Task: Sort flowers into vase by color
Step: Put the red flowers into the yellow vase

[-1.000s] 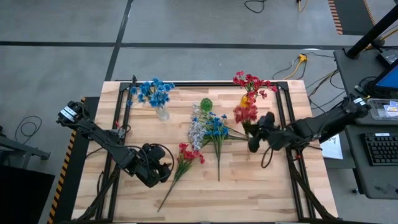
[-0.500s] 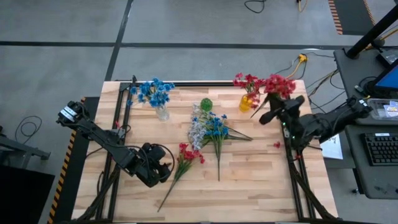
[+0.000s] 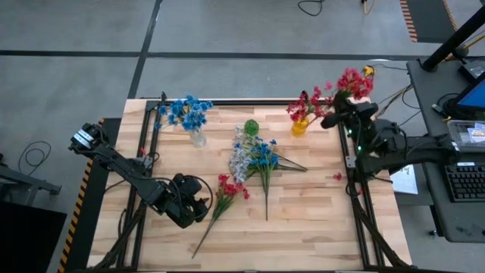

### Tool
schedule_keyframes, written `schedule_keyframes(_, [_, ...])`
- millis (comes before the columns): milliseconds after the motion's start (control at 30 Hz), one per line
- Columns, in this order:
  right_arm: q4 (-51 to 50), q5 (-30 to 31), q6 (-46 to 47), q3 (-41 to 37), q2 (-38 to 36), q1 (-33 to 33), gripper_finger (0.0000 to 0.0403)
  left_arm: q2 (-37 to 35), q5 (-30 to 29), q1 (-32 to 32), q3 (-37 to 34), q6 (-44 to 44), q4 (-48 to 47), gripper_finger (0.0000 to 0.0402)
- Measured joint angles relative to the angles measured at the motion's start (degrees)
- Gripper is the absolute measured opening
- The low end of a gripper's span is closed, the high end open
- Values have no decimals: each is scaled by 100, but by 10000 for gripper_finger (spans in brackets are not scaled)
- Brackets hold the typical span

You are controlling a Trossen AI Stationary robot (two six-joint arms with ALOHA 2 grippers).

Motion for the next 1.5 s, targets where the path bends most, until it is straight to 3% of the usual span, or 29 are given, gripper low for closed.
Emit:
schedule_keyframes(267, [727, -922, -397, -2, 298, -932, 18, 0, 0, 0, 0, -2, 9, 247])
schedule_keyframes(467, [810, -1048, -554, -2, 625, -1286, 18, 0, 2, 0, 0, -6, 17, 247])
schedule_keyframes(933, [1067, -1050, -741, -9, 941, -1324, 18, 0, 4, 0, 0, -15, 26, 247])
schedule_keyframes(1167, [607, -1050, -312, -9, 1080, -1324, 19, 0, 4, 0, 0, -17, 33, 247])
schedule_keyframes(1500, [575, -1003, -230, -9, 1156, -1324, 71, 0, 4, 0, 0, -17, 46, 247])
